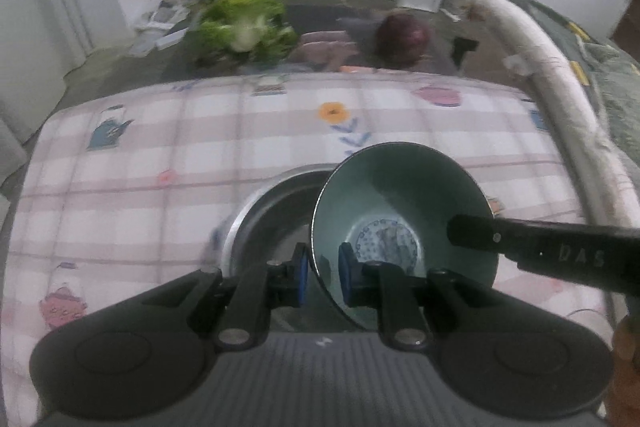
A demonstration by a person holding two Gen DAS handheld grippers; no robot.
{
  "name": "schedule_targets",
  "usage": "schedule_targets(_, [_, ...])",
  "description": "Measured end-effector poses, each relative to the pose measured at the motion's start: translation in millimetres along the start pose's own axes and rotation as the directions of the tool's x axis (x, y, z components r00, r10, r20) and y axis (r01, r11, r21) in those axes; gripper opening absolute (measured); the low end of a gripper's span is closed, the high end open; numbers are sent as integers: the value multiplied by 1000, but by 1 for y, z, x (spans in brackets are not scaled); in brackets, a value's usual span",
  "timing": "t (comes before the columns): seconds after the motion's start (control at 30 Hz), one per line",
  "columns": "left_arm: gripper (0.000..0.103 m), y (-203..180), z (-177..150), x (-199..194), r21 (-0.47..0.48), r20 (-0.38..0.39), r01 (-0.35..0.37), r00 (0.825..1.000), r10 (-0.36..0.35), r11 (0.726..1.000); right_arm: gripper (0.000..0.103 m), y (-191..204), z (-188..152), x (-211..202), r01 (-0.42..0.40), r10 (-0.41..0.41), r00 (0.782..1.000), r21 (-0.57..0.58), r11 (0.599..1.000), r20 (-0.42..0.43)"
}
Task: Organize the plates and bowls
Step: 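Lower the green ceramic bowl into the large steel bowl with both tools, then open both tools and lift them off the nested bowls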
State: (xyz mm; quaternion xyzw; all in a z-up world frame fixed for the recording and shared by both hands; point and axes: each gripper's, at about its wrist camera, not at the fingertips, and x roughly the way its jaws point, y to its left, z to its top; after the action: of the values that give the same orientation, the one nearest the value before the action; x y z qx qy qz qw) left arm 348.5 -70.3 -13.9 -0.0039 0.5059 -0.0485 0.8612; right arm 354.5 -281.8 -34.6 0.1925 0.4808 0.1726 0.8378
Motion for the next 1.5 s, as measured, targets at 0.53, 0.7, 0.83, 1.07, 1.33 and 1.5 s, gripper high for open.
schedule_targets(0.53, [17, 31, -16, 38, -36, -66, -2, 998, 0, 999, 17, 14, -8, 56, 31, -31, 997, -4, 1000, -68])
schedule_targets(0.7, [22, 30, -16, 35, -19, -60, 11, 998, -12, 1000, 17, 15, -10, 61, 40, -41, 998, -15, 999, -55])
schedule_targets(0.83, [28, 29, -17, 23, -2, -30, 25, 999, -25, 1000, 19, 16, -10, 61, 44, -45, 998, -20, 999, -48])
schedule_targets(1.07, [43, 29, -22, -7, 44, 22, 58, 998, -59, 997, 41, 24, -10, 53, 26, -27, 1000, -43, 999, -14])
schedule_targets(1.33, [52, 52, -44, -54, 21, 79, 80, 994, -81, 997, 46, 34, -11, 20, 2, 0, 999, -44, 999, 55])
schedule_targets(1.5, [61, 75, -81, -99, 9, 149, 110, 983, -110, 994, 46, 42, -40, -26, -52, 54, 994, -26, 998, 97])
